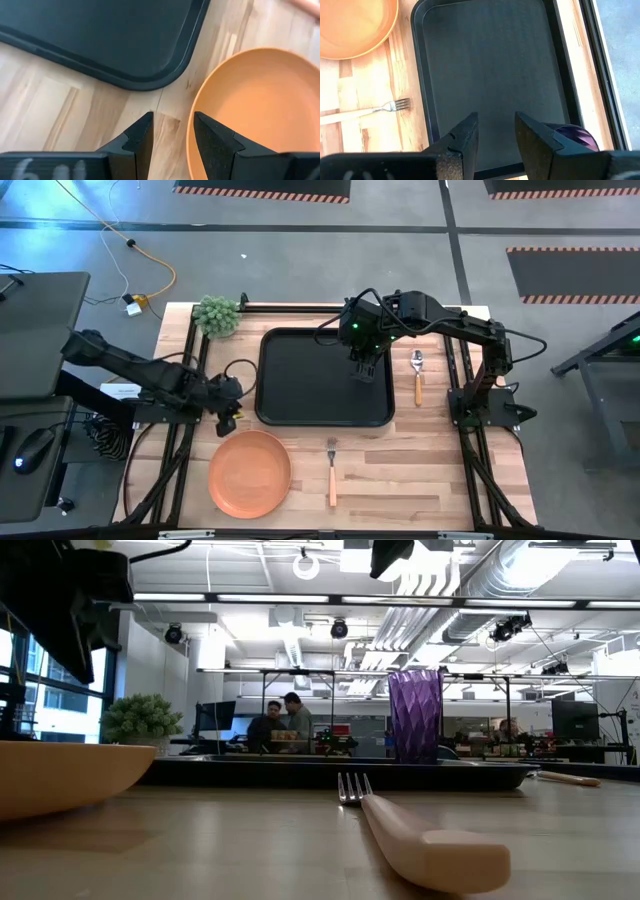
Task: Pick and place plate/cup/fork/spoon on tray
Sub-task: Put the orange plate to the left side of the violet cup on the black serving tray
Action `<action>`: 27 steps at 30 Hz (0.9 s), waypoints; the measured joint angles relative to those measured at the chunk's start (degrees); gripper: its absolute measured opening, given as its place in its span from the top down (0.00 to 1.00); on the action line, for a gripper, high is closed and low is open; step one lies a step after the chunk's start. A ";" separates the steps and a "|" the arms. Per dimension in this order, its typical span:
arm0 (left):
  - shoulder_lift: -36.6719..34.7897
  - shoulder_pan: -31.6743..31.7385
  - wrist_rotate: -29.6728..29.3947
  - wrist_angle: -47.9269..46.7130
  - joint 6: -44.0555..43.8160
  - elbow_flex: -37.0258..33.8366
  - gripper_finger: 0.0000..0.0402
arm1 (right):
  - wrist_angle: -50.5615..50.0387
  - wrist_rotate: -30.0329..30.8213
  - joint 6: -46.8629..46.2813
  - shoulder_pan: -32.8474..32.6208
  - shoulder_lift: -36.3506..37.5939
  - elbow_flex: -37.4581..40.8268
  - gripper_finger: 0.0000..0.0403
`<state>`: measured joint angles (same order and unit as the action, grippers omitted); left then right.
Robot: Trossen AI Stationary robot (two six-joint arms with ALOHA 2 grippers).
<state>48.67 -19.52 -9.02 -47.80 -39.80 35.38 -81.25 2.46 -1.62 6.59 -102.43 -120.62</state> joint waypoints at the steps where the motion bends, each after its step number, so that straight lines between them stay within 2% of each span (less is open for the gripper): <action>1: 0.84 -0.33 -0.02 0.03 -0.62 0.00 0.68 | 0.00 0.00 0.02 0.00 0.00 0.00 0.70; 9: 7.66 -2.46 0.07 0.10 -3.64 -0.02 0.68 | 0.00 0.00 0.04 0.00 0.00 0.00 0.70; 13: 10.54 -3.20 2.06 1.71 -3.68 -0.04 0.68 | 0.00 -0.01 0.04 0.00 0.00 0.00 0.70; 27: 17.62 -8.82 3.13 4.64 -3.03 -0.04 0.68 | 0.00 -0.02 0.08 0.00 0.00 0.00 0.70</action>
<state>66.29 -28.34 -5.89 -43.15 -42.83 35.33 -81.25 2.44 -1.54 6.59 -102.43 -120.62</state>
